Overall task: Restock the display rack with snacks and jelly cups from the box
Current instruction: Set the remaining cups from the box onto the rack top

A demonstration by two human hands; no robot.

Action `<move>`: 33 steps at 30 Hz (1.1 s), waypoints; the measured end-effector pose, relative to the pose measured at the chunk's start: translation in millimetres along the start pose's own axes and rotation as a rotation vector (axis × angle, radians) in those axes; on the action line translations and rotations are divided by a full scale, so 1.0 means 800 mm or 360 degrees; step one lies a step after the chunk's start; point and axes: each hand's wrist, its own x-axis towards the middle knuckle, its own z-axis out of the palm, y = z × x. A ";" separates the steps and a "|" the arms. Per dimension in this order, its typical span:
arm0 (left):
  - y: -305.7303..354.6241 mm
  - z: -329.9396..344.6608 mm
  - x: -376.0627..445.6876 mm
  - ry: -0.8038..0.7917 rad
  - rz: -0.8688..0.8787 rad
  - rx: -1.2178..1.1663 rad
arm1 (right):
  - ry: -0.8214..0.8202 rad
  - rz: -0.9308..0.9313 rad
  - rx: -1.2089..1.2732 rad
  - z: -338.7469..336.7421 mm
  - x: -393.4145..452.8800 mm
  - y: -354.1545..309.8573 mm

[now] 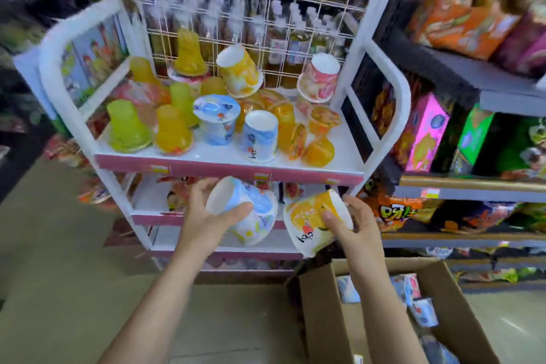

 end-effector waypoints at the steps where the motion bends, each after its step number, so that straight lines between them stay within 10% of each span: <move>1: 0.008 -0.004 0.005 0.0012 0.0037 -0.0002 | 0.0005 -0.0046 0.0000 0.004 0.002 -0.014; 22: 0.164 0.007 0.238 0.0305 0.0837 0.0595 | -0.0441 -0.0812 -0.0199 0.145 0.230 -0.143; 33: 0.083 0.027 0.268 0.0287 0.0626 0.0577 | -0.0560 -0.0749 -0.0399 0.180 0.248 -0.102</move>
